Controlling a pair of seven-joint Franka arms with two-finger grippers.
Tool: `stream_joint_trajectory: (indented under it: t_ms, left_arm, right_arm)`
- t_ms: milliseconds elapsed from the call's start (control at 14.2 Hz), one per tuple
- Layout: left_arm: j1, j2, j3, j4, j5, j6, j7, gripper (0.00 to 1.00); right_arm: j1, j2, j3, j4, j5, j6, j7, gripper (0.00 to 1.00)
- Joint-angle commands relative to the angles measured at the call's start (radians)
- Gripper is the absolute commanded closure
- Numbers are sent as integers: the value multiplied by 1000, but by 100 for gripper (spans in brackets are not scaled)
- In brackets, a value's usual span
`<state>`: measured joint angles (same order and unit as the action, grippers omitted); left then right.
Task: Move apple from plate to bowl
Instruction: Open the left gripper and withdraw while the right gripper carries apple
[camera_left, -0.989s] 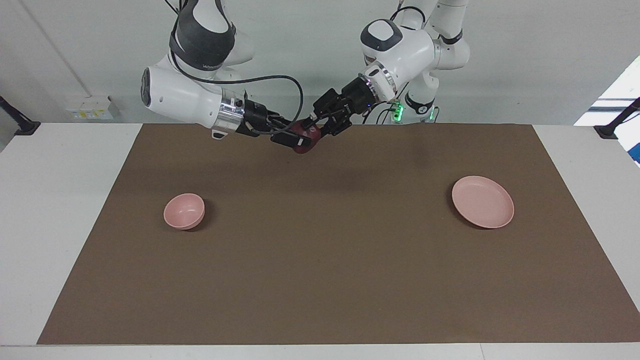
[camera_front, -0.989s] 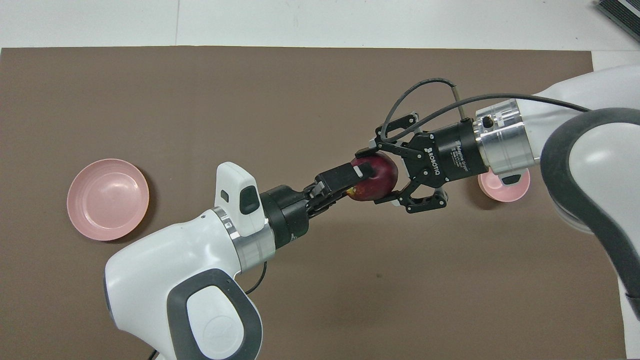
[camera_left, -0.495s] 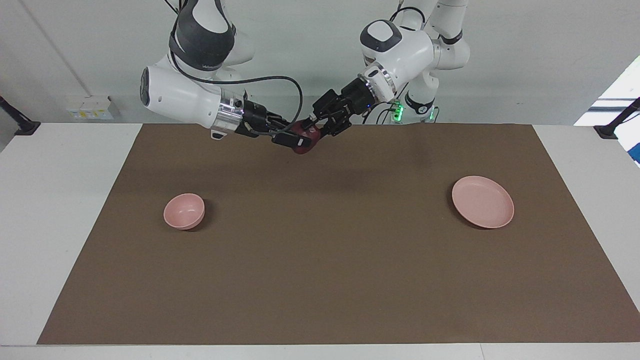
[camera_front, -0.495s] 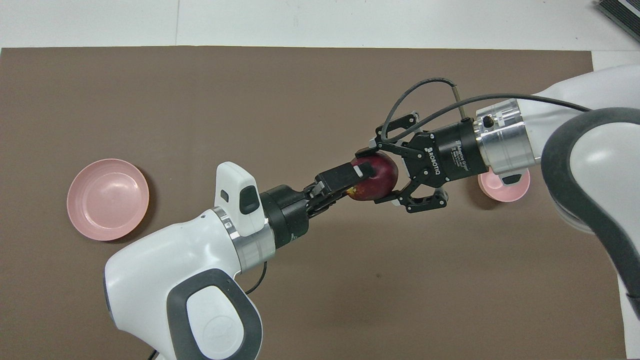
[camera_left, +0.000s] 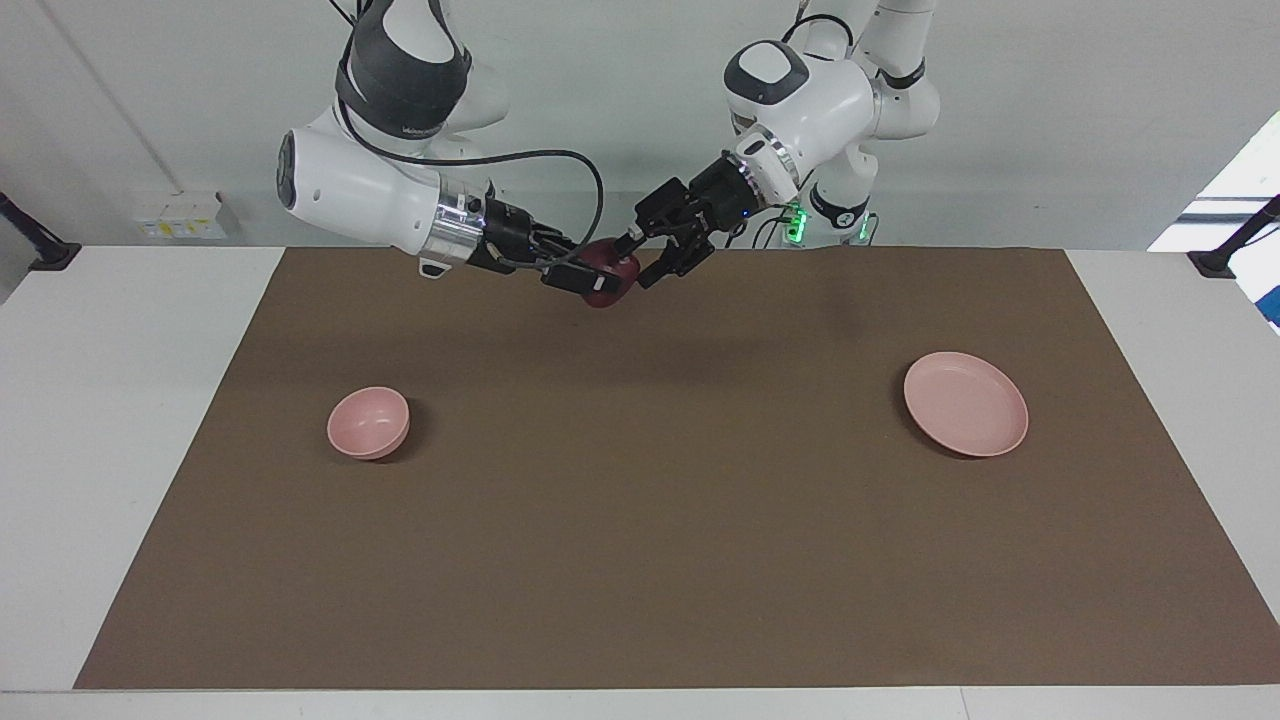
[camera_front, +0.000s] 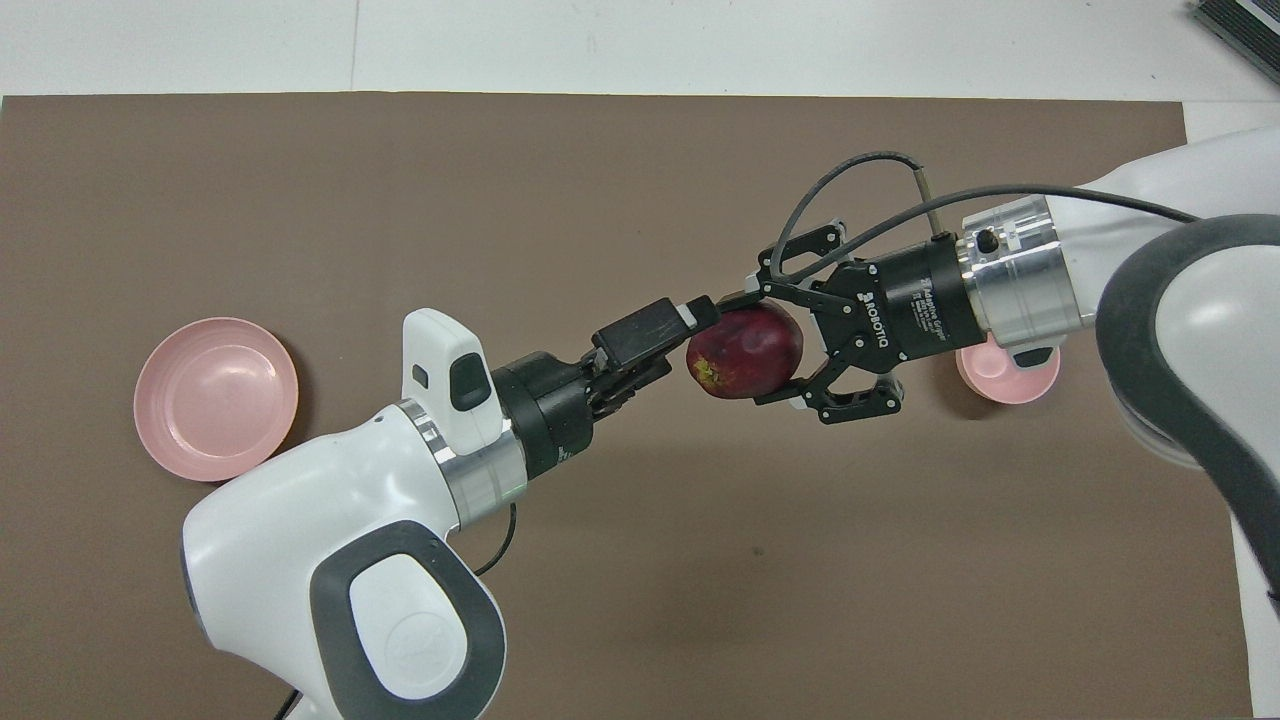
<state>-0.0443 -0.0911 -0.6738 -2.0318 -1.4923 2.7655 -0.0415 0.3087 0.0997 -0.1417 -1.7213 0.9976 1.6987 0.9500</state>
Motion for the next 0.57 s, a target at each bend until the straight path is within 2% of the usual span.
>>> stream_joint_trajectory:
  t_ms: [0, 141, 353, 495]
  left_arm:
    - [12, -2, -1, -14, 17, 14, -32, 0]
    - [17, -15, 0, -42, 18, 6, -52, 0]
    - [29, -24, 2, -62, 68, 5, -51, 0]
    - [33, -25, 3, -79, 122, -20, -51, 0]
  right_arm:
    - [-6, -12, 2, 6, -39, -11, 7, 100]
    - [-11, -29, 1, 6, -147, -13, -26, 100]
    - [-63, -43, -10, 6, -209, -66, -127, 100]
    - [-103, -44, -9, 5, -352, -86, -254, 100]
